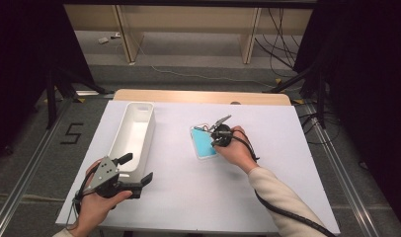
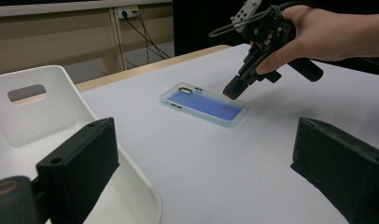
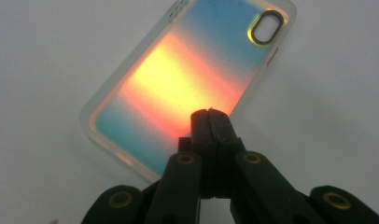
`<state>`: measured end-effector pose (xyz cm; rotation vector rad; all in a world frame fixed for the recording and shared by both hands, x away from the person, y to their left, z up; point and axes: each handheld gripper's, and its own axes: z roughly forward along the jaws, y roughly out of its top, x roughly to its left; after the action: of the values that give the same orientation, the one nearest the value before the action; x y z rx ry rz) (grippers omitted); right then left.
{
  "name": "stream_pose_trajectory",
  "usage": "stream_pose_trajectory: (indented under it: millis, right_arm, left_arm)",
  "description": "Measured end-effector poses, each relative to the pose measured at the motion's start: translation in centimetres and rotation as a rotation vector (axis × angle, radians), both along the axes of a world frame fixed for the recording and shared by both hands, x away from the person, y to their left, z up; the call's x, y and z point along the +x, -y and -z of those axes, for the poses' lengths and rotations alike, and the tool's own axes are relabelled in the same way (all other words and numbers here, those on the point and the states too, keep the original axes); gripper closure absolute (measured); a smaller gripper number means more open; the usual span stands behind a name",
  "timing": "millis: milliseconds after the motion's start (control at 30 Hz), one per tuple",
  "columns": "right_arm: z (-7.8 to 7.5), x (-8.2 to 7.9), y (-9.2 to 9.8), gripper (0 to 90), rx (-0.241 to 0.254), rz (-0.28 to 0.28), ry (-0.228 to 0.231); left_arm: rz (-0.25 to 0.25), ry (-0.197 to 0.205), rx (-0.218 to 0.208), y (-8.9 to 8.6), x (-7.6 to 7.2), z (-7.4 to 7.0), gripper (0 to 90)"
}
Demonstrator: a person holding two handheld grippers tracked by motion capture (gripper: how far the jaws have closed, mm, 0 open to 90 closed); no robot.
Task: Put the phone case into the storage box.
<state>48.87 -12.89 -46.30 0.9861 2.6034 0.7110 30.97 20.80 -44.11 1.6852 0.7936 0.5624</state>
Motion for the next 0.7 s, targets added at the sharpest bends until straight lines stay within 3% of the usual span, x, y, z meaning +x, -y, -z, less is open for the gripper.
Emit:
stream_pose_trajectory:
  millis: [133, 233, 467, 500, 667, 700]
  right_arm:
    - [-0.1, 0.0, 0.0, 90.0, 0.005, 0.005, -0.014]
    - [-0.2, 0.0, 0.0, 88.2, 0.012, 0.011, 0.011]
    - [-1.6, 0.2, 0.2, 74.9, 0.033, 0.033, 0.036]
    - [-1.9, 0.3, 0.4, 68.9, 0.052, 0.059, 0.038]
    - [-2.5, 0.5, 0.8, 59.2, 0.072, 0.103, 0.019]
    - [-2.6, 0.7, 1.0, 57.1, 0.076, 0.105, 0.033]
  left_arm:
    - [0.002, 0.002, 0.002, 0.0, 0.0, 0.0, 6.4]
    - [0.001, -0.001, 0.0, 0.0, 0.0, 0.0, 6.4]
    - [0.0, -0.001, 0.0, 0.0, 0.0, 0.0, 6.3]
    - [0.001, 0.001, 0.001, 0.0, 0.0, 0.0, 6.4]
    - [0.002, 0.001, 0.002, 0.0, 0.0, 0.0, 6.4]
    - [0.001, -0.001, -0.002, 0.0, 0.0, 0.0, 6.4]
